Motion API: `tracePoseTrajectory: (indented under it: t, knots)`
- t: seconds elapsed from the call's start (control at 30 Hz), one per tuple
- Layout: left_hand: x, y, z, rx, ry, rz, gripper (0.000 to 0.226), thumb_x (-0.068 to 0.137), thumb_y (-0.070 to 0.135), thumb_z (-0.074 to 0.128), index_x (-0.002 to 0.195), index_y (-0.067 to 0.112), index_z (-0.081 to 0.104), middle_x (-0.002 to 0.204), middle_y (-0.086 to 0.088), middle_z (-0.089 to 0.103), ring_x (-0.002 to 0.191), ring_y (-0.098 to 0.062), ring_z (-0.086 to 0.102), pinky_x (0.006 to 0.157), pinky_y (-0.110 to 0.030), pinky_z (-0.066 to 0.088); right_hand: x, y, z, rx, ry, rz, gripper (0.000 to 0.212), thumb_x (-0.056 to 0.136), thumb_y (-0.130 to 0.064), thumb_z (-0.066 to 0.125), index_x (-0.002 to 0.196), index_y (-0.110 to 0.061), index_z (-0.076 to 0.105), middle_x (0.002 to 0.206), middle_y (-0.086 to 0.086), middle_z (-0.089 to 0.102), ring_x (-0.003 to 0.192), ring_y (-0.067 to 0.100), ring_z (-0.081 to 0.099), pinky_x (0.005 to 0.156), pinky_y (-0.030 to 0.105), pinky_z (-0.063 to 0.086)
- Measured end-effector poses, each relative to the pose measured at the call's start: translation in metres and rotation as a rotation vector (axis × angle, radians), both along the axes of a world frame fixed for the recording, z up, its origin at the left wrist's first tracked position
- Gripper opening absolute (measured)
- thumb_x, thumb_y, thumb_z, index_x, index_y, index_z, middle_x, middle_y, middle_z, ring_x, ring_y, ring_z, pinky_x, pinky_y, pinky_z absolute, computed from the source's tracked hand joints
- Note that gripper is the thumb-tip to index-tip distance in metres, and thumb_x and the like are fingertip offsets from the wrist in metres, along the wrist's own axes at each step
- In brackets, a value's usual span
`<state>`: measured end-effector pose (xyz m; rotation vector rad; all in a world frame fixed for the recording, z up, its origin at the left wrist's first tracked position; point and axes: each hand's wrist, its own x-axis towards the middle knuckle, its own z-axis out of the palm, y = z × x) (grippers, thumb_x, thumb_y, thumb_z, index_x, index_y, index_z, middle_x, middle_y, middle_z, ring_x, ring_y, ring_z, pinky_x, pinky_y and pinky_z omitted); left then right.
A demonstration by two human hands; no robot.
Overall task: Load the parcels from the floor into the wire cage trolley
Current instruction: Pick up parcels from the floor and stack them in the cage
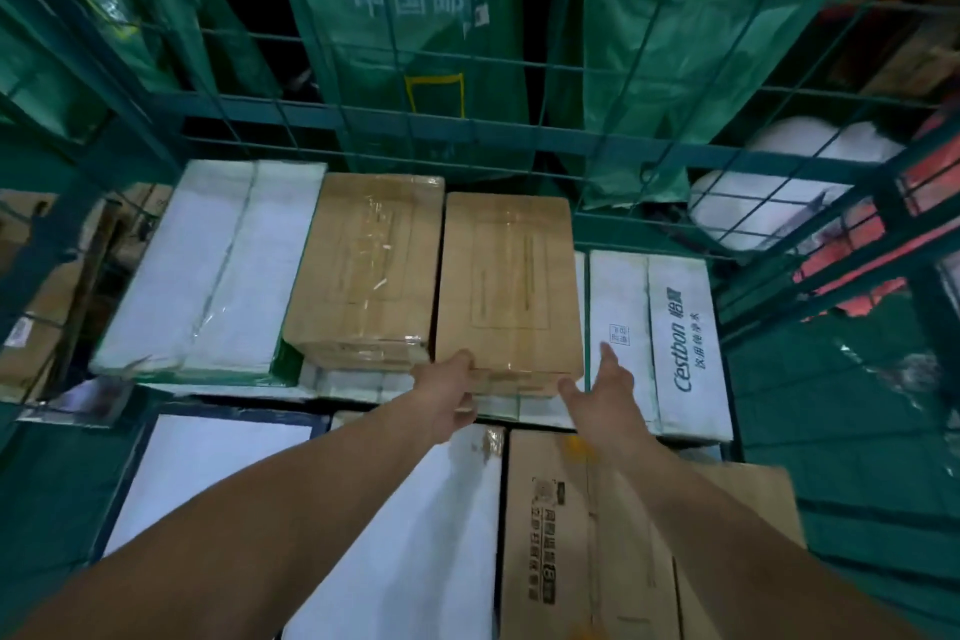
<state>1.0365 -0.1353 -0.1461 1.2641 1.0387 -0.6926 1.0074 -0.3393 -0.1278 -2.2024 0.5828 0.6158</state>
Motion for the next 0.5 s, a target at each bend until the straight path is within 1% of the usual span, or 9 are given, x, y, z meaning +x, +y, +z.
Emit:
tracePoseTrajectory:
  t: [0.03,0.07,0.1,0.13,0.17,0.23,0.3,0.4,0.5]
  knots:
    - [0.002,0.001,-0.001,-0.004,0.008,-0.016,0.054,0.091,0.036,0.065,0.137,0.012,0.052,0.105,-0.007,0.069,0.086,-0.023,0.065,0.062,-0.033,0.057,0.005,0.000,-0.005,0.013,0.032,-0.054,0.077,0.105,-0.036,0.051,0.163,-0.023,0.003,0.150,0.015,0.041,0.110,0.028,0.060,0.082,0.027,0.043]
    - [0.003,0.002,-0.002,-0.010,0.013,-0.033,0.047,0.093,0.035,0.064,0.133,0.013,0.056,0.103,-0.004,0.069,0.088,-0.022,0.066,0.068,-0.035,0.056,0.009,0.004,-0.008,0.039,0.055,-0.084,0.071,0.105,-0.034,0.048,0.162,-0.022,0.007,0.132,0.015,0.055,0.095,0.024,0.061,0.074,0.027,0.043]
    - [0.003,0.004,-0.006,-0.006,0.016,-0.054,0.041,0.095,0.035,0.063,0.129,0.013,0.060,0.102,-0.002,0.069,0.088,-0.021,0.065,0.076,-0.036,0.054,0.011,0.008,-0.014,0.067,0.062,-0.088,0.059,0.105,-0.030,0.046,0.157,-0.021,0.019,0.115,0.012,0.061,0.083,0.019,0.059,0.069,0.028,0.042]
    - [0.004,0.006,-0.009,-0.003,0.010,-0.067,0.036,0.097,0.035,0.062,0.125,0.013,0.062,0.101,-0.001,0.068,0.085,-0.020,0.063,0.082,-0.036,0.051,0.012,0.013,-0.021,0.073,0.058,-0.087,0.044,0.105,-0.025,0.045,0.146,-0.019,0.032,0.107,0.010,0.061,0.075,0.016,0.055,0.067,0.027,0.041]
    - [0.006,0.007,-0.011,-0.001,0.005,-0.065,0.031,0.099,0.034,0.061,0.121,0.013,0.064,0.101,-0.001,0.067,0.080,-0.018,0.059,0.083,-0.034,0.050,0.013,0.017,-0.027,0.069,0.048,-0.095,0.032,0.104,-0.022,0.044,0.134,-0.017,0.038,0.103,0.008,0.059,0.072,0.015,0.052,0.067,0.027,0.040]
    - [0.011,0.011,-0.012,-0.002,-0.020,-0.042,0.022,0.102,0.034,0.058,0.108,0.014,0.064,0.105,-0.003,0.064,0.074,-0.015,0.052,0.071,-0.027,0.049,0.018,0.028,-0.033,0.080,0.032,-0.127,0.030,0.103,-0.018,0.043,0.132,-0.012,0.041,0.100,0.006,0.055,0.076,0.020,0.052,0.068,0.027,0.040]
    - [0.017,0.015,-0.012,0.017,-0.040,-0.025,0.020,0.104,0.033,0.057,0.103,0.013,0.062,0.108,-0.004,0.061,0.073,-0.012,0.049,0.061,-0.023,0.045,0.024,0.034,-0.030,0.099,0.015,-0.145,0.037,0.102,-0.016,0.046,0.138,-0.006,0.041,0.108,0.007,0.056,0.090,0.024,0.054,0.077,0.030,0.041]
    - [0.018,0.017,-0.014,0.040,-0.057,-0.022,0.027,0.104,0.035,0.057,0.117,0.011,0.060,0.114,-0.004,0.063,0.074,-0.011,0.050,0.057,-0.021,0.048,0.024,0.036,-0.027,0.156,0.051,-0.164,0.050,0.102,-0.010,0.047,0.150,-0.008,0.033,0.130,0.015,0.056,0.108,0.031,0.057,0.087,0.034,0.043]
    - [0.008,0.015,-0.013,0.018,-0.064,0.009,0.027,0.104,0.030,0.058,0.121,0.010,0.062,0.117,-0.004,0.063,0.079,-0.011,0.055,0.062,-0.021,0.050,0.019,0.031,-0.025,0.232,0.130,-0.175,0.064,0.104,-0.007,0.045,0.160,-0.014,0.016,0.150,0.015,0.046,0.133,0.034,0.050,0.099,0.034,0.041]
